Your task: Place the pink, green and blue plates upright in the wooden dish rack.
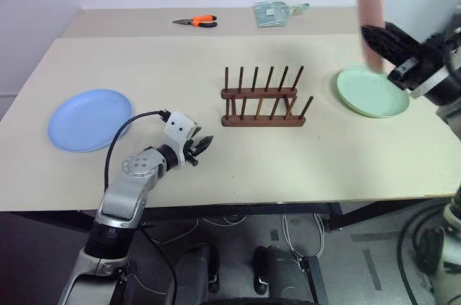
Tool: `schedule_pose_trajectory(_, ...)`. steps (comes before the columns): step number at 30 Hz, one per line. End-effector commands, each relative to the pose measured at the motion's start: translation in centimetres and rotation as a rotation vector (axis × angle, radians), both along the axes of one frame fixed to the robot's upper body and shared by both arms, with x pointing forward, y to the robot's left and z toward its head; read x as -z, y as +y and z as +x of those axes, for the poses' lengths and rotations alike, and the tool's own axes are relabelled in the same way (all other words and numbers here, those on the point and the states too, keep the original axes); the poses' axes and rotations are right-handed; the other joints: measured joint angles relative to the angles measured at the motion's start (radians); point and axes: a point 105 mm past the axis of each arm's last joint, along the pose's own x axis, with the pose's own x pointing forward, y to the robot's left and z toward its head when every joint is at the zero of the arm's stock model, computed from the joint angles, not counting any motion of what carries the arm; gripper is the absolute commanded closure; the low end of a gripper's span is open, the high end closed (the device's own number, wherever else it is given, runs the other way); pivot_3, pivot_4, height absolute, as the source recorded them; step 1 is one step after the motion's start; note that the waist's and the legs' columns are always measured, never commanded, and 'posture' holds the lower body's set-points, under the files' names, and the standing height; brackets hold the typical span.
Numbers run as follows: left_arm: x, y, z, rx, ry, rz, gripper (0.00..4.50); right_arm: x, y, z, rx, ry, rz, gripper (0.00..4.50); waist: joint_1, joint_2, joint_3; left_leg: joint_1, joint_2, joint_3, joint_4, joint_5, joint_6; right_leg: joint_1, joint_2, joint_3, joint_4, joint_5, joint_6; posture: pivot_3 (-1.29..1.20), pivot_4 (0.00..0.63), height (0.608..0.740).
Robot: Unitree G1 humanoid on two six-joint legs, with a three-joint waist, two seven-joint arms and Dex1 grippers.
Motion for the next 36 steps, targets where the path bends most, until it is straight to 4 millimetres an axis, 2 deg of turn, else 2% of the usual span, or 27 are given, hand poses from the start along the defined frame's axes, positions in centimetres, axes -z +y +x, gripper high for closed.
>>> schedule_pose_trajectory(1,-1.5,-0.7,-1.6,0.092,-0.032,-0.041,2.34,-1.2,1.1,0.8,-0.095,0.094,0.178,4.43,0.000,0.001,0.000,0.000,-0.001,0.000,0.000,0.000,0.000,-0.001,-0.001,0.000,0.000,0.000,0.000,0.00,0.150,0.740)
schedule_pose_trajectory(5,-1.5,-0.6,-1.9,0.091,-0.025,-0.050,2.34,-1.5,0.8,2.4,-0.099,0.179,0.283,4.43,0.005,0.001,0.000,-0.002,-0.002,0.000,0.000,0.000,0.001,-0.001,-0.002,-0.001,0.000,0.000,0.000,0.00,0.150,0.740)
schedule_pose_trajectory(13,-1.7,-1.1,-2.2,0.097,-0.029,-0.062,2.34,1.3,-0.4,4.6,-0.044,0.320,0.314,4.43,0.001,0.001,0.000,-0.002,-0.002,0.002,0.000,-0.001,0.002,-0.002,0.000,-0.001,0.001,0.000,0.000,0.00,0.150,0.740)
schedule_pose_trajectory(19,-1.7,-1.1,-2.1,0.097,-0.029,-0.063,2.34,2.1,-0.3,5.6,-0.049,0.376,0.351,4.43,0.001,0.001,0.000,-0.002,-0.002,0.002,0.000,-0.001,0.002,-0.002,0.002,0.000,0.001,0.000,0.000,0.00,0.150,0.740)
schedule_pose_trajectory(20,-1.7,-1.2,-2.1,0.097,-0.028,-0.063,2.34,2.1,-0.4,5.9,-0.034,0.376,0.354,3.79,0.001,0.001,0.000,-0.002,-0.002,0.002,0.000,-0.001,0.002,-0.002,0.002,0.000,0.001,0.000,0.000,0.00,0.150,0.740)
schedule_pose_trajectory(21,-1.8,-1.2,-2.1,0.098,-0.027,-0.064,2.34,2.0,-0.6,6.2,-0.012,0.369,0.354,3.50,0.001,0.001,0.000,-0.002,-0.002,0.002,0.000,-0.001,0.002,-0.002,0.002,0.000,0.001,0.000,0.000,0.00,0.150,0.740)
schedule_pose_trajectory(23,-1.8,-1.3,-2.2,0.104,-0.019,-0.076,2.34,1.7,-1.1,6.8,0.052,0.332,0.335,2.61,0.001,0.001,0.000,-0.002,-0.002,0.003,0.000,-0.001,0.002,-0.002,0.002,0.000,0.001,0.000,0.000,0.00,0.150,0.740)
schedule_pose_trajectory(26,-1.8,-1.4,-2.3,0.111,-0.010,-0.085,1.48,0.7,-2.4,7.1,0.185,0.206,0.248,1.00,0.001,0.001,0.000,-0.002,-0.002,0.003,0.000,-0.001,0.002,-0.003,0.002,0.000,0.001,0.000,0.001,0.00,0.150,0.740)
schedule_pose_trajectory(29,-2.2,-2.1,-2.8,0.141,-0.017,-0.091,0.04,-0.5,-4.3,6.2,0.268,0.089,0.193,0.99,0.005,0.001,0.000,-0.003,-0.002,0.003,0.000,-0.001,0.002,-0.003,0.002,0.000,0.001,0.000,0.001,0.00,0.150,0.740)
schedule_pose_trajectory(31,-2.6,-3.0,-3.3,0.185,-0.026,-0.095,0.04,-1.1,-6.1,5.3,0.306,0.037,0.192,0.99,0.005,0.001,0.000,-0.003,-0.002,0.003,0.000,-0.001,0.002,-0.003,0.002,0.000,0.001,0.000,0.001,0.00,0.150,0.740)
schedule_pose_trajectory(33,-2.6,-3.9,-3.9,0.231,-0.025,-0.085,0.04,-0.7,-8.7,5.0,0.379,0.039,0.199,0.99,0.006,0.001,0.000,-0.003,-0.002,0.003,0.000,-0.001,0.002,-0.002,0.002,0.000,0.001,0.000,0.001,0.00,0.150,0.740)
schedule_pose_trajectory(34,-2.5,-4.3,-4.0,0.249,-0.024,-0.078,0.04,0.4,-10.0,5.1,0.436,0.065,0.138,0.99,0.006,0.001,0.000,-0.003,-0.002,0.003,0.000,-0.001,0.002,-0.002,0.002,0.000,0.001,0.000,0.001,0.00,0.150,0.740)
schedule_pose_trajectory(36,-2.4,-5.0,-4.2,0.273,-0.020,-0.071,0.00,3.5,-11.1,5.6,0.514,0.129,-0.077,0.41,0.005,0.001,0.000,-0.003,-0.002,0.003,0.000,-0.001,0.002,-0.002,0.002,0.000,0.000,0.000,0.001,0.00,0.150,0.740)
